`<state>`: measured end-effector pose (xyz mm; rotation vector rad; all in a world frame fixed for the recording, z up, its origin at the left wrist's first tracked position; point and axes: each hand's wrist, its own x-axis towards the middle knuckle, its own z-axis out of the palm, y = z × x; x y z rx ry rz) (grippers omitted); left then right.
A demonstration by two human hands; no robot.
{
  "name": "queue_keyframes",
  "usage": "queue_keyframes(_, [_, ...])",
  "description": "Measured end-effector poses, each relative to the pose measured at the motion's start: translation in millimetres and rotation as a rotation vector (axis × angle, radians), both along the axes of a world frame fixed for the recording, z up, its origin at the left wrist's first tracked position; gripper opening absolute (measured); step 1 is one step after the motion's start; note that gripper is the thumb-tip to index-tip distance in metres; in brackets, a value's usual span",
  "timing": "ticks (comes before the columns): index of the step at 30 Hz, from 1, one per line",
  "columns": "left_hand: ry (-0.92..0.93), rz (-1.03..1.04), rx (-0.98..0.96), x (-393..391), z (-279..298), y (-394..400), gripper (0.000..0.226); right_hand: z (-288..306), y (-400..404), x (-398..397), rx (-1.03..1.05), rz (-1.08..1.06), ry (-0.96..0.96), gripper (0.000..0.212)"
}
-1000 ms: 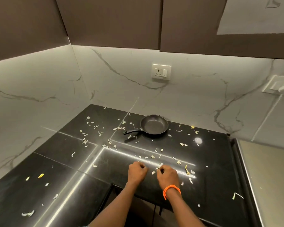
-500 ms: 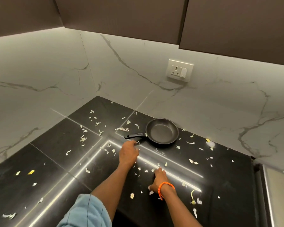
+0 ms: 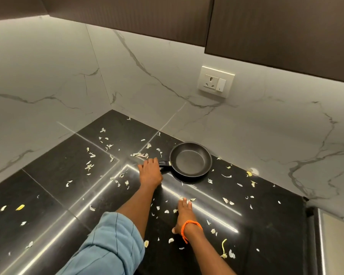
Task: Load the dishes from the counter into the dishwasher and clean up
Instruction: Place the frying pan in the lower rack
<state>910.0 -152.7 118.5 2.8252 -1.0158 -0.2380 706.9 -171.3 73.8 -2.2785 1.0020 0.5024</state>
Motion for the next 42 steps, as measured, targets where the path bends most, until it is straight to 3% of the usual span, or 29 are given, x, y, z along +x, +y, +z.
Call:
queue_keyframes(4, [-0.012,-0.018,-0.004,-12,-2,-3,0.051,-1,1,-6,0.004,0.014,-0.014,0.123])
queue_keyframes(9, [0.054,-0.054,0.060,0,-6,-5,0.083,3,1,-6,-0.003,0.023,-0.035,0.123])
queue_keyframes(13, [0.153,-0.009,0.092,-12,-3,-11,0.057,3,-6,-9,-0.015,0.017,-0.035,0.123])
queue_keyframes(19, [0.409,0.043,-0.059,-57,-13,-14,0.042,1,-2,-11,-0.020,0.033,-0.029,0.122])
queue_keyframes(26, [0.259,0.202,-0.126,-68,11,-2,0.032,8,-18,-24,0.066,0.049,-0.078,0.107])
queue_keyframes(30, [0.212,0.190,-0.146,-64,30,16,0.018,28,-38,-32,0.140,-0.076,-0.128,0.053])
queue_keyframes(32, [0.246,0.158,-0.185,-62,39,23,0.011,37,-48,-38,0.133,-0.165,-0.193,0.054])
queue_keyframes(38, [0.480,0.134,-0.339,-86,59,40,0.023,63,-51,-79,0.089,-0.504,-0.317,0.058])
queue_keyframes(42, [0.633,0.043,-0.382,-119,54,52,0.019,77,-39,-124,0.044,-0.640,-0.418,0.044])
